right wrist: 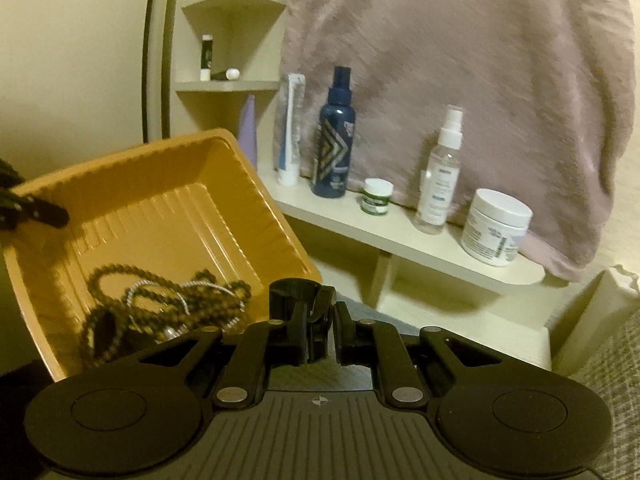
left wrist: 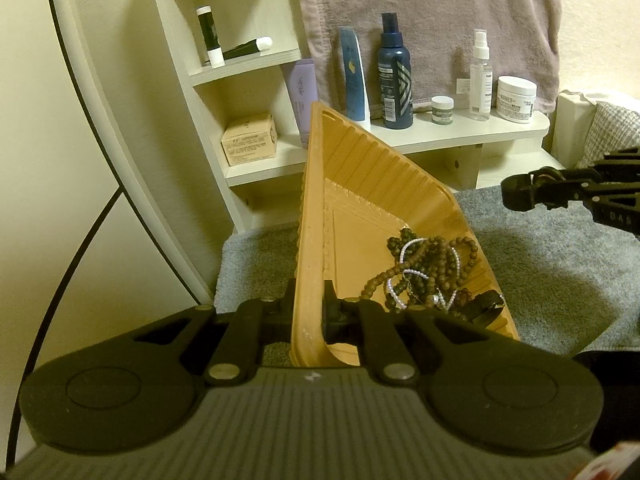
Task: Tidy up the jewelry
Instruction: 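Carry the black watch over the orange tray with the right gripper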
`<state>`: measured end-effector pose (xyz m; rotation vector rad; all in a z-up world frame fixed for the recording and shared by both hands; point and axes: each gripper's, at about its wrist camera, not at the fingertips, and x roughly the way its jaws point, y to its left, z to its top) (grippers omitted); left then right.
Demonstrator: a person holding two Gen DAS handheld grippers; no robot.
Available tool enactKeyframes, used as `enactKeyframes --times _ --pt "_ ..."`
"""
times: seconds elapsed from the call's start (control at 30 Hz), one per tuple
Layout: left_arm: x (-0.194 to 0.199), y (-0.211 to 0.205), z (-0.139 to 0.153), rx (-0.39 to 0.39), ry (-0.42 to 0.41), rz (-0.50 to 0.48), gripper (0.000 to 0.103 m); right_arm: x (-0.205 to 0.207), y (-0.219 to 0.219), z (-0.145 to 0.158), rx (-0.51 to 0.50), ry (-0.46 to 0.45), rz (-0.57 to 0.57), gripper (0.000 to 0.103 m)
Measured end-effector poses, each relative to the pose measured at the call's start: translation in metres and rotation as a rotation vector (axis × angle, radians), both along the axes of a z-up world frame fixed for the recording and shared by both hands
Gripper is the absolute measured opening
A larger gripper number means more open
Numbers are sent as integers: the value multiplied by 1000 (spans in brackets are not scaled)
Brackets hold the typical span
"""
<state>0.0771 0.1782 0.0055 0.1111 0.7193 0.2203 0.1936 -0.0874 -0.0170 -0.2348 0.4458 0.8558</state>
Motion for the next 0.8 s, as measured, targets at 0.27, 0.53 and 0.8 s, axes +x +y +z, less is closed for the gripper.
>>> enactKeyframes --times 0.27,0.53,0.8 --pt "-3 8 -3 -36 -4 14 8 -8 24 12 57 56 49 13" --pt "-10 27 -13 -122 -11 39 8 -18 57 11 61 88 108 13" --pt "-16 49 -29 -216 -3 78 8 -16 90 5 39 141 152 13"
